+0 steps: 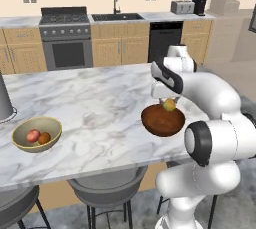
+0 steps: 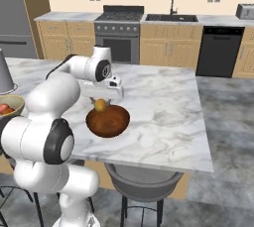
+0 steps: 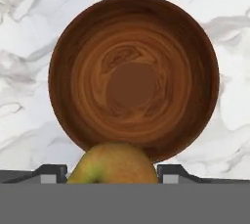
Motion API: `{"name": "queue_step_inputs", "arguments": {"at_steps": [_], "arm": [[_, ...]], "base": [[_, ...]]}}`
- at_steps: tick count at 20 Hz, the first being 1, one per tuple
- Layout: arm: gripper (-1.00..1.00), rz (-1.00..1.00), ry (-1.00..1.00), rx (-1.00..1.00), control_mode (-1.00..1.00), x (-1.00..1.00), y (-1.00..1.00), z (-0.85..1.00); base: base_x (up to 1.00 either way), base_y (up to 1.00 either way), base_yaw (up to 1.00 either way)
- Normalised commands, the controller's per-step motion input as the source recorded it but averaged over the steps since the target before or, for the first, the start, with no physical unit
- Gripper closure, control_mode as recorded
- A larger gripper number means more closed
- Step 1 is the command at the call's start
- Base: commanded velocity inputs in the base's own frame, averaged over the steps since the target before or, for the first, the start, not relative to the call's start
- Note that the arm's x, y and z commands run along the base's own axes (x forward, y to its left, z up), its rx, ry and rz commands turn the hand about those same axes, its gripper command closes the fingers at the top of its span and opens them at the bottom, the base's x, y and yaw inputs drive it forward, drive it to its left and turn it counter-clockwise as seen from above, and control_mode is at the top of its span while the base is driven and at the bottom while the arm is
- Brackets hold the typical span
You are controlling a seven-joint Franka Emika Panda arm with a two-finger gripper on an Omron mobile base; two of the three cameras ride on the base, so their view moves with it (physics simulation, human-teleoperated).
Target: Take the fruits from the plate on the dining counter and place two fruits in each bowl.
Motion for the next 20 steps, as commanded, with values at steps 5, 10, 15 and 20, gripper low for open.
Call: {"name": "queue_step_inputs", "arguments": {"at_steps": [5,10,15,20], "arm": [[1.00,0.00,0.00,0.00,-1.00,0.23,0.00,-0.67],[1.00,0.00,0.00,0.00,-1.00,0.18,0.00,-0.54],[1.00,0.00,0.00,0.00,-1.00,0.24,-0.03,-0.21],[1.00,0.00,0.00,0.00,-1.00,0.27,-0.06,-0.42]], "base": [[0.00,0.00,0.00],[0.00,0.00,0.00],[0.00,0.00,0.00],[0.00,0.00,0.00]]}}
